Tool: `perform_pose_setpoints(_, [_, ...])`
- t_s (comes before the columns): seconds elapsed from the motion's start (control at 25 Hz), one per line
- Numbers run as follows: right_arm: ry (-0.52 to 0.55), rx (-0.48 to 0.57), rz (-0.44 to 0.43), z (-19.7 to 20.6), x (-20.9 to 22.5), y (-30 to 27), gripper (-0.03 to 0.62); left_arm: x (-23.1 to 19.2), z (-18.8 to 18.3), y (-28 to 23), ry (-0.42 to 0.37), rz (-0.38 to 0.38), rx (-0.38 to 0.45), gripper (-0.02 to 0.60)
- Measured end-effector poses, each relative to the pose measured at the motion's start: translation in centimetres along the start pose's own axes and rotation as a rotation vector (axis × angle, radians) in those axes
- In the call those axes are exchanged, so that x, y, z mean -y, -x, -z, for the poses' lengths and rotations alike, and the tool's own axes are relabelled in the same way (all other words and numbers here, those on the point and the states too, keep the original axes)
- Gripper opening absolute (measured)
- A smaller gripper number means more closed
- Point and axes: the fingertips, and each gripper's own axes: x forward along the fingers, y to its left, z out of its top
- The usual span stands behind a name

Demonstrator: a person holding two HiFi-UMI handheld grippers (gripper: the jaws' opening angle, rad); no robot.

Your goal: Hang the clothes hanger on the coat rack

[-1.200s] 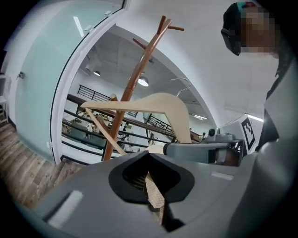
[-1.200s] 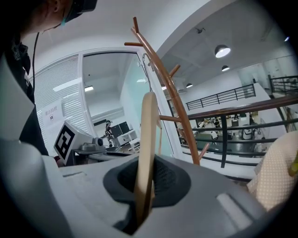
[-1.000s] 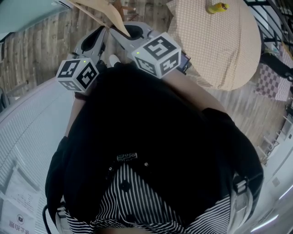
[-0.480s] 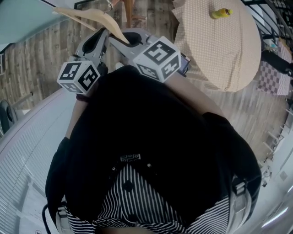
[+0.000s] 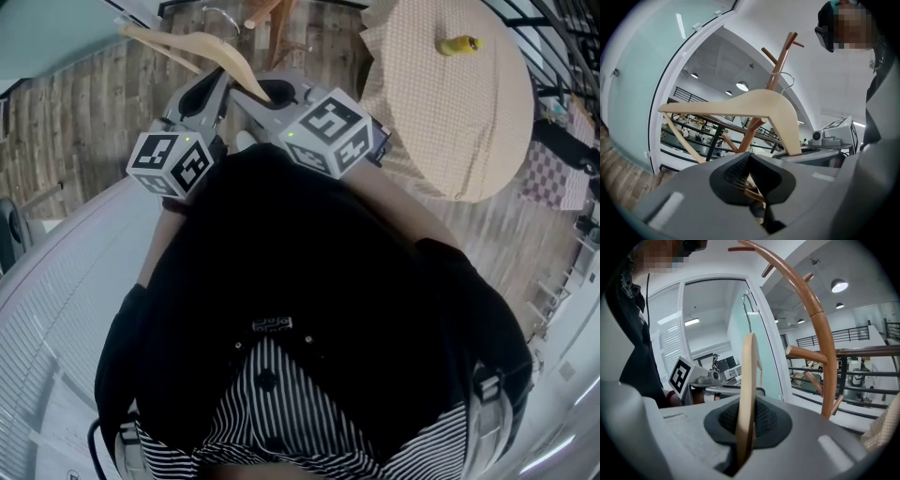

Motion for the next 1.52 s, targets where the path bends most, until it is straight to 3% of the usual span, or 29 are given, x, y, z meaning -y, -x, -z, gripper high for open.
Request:
perform_pose_setpoints(0.44, [0.035,-0.09,-0.079,0.3,0.6,-0.2,0.017,-1.7,0.3,-0.5,0.092,-0.069,-0.017,-0.005])
perform_pose_setpoints(0.72, [0.083,-0.11,-0.163,1.1,0.1,1.0,0.017,-0.7,1.1,-1.8,0.062,-0.091,-0.054,-0.003])
perform_pose_setpoints(0.92, [0.079,-0.096,-0.172,1.3,0.1,0.8,0.017,-1.4,1.1,-1.1,0.026,-0.12,-0.072,-0.002])
perform_pose_setpoints(1.52, [0.044,-0.113,-0.123,2.1,0.3,0.4,0.017,-0.6,1.8,-1.8,0.019,-0.039,-0.076,-0.002])
